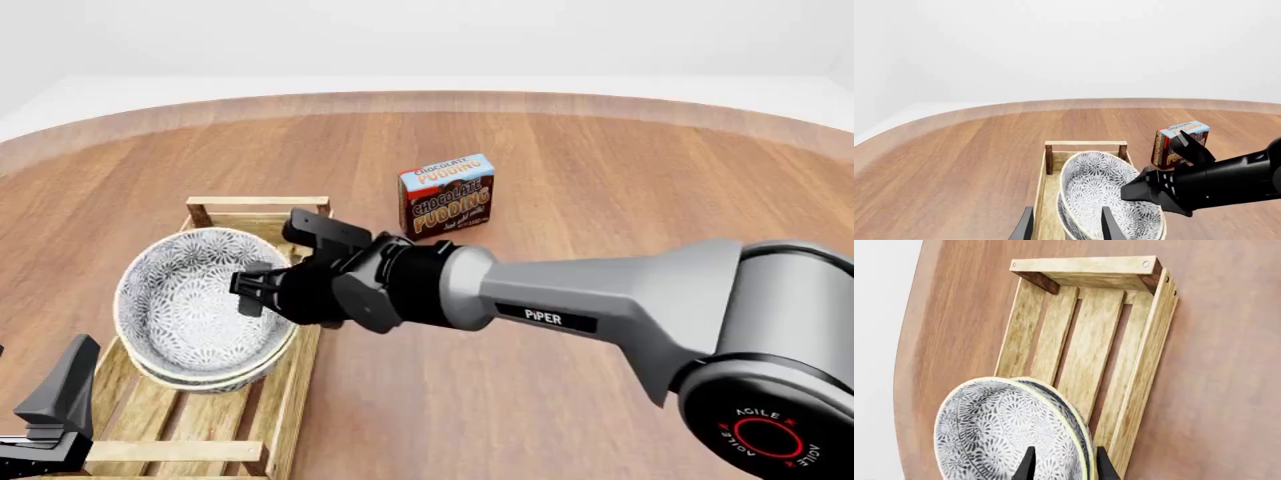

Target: Stack the left bowl on the right bowl and place them in the tray.

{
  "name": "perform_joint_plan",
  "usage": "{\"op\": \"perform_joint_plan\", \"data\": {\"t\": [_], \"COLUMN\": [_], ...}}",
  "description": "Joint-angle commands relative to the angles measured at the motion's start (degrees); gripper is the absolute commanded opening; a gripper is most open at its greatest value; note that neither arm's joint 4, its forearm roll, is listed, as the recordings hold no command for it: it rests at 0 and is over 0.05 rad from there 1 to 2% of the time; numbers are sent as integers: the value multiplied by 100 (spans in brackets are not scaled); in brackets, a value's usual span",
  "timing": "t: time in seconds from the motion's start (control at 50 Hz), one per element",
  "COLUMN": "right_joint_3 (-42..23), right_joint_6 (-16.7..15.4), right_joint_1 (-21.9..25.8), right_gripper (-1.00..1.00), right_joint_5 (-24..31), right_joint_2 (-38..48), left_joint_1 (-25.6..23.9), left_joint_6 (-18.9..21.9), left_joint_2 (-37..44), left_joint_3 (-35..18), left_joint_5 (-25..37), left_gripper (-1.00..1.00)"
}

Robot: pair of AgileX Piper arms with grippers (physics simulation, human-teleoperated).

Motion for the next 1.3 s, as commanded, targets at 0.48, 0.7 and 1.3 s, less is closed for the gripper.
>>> {"op": "perform_joint_plan", "data": {"t": [0.48,0.7,1.3], "right_joint_3": [108,546,3218], "right_joint_6": [-110,-340,-293], "right_joint_1": [-140,-197,-608], "right_gripper": [100,100,100], "right_joint_5": [91,128,-801], "right_joint_2": [-561,-1395,-4064], "left_joint_1": [0,0,0], "left_joint_6": [0,0,0], "left_joint_2": [0,0,0], "left_joint_3": [0,0,0], "left_joint_5": [0,0,0], "left_gripper": [100,100,100]}}
